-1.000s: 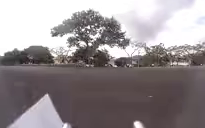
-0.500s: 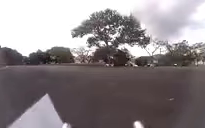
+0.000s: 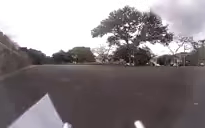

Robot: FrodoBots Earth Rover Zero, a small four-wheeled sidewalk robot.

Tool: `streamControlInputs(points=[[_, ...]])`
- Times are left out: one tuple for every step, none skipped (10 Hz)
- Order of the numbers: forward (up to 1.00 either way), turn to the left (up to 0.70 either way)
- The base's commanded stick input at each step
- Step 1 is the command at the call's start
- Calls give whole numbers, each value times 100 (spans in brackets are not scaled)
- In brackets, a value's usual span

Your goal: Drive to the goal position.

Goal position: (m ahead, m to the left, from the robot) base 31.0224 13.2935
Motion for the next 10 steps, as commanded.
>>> streamControlInputs(points=[[0, 100], [0, 83], [0, 39], [0, 0], [0, 0], [0, 0], [0, 0], [0, 0], [0, 0], [0, 0]])
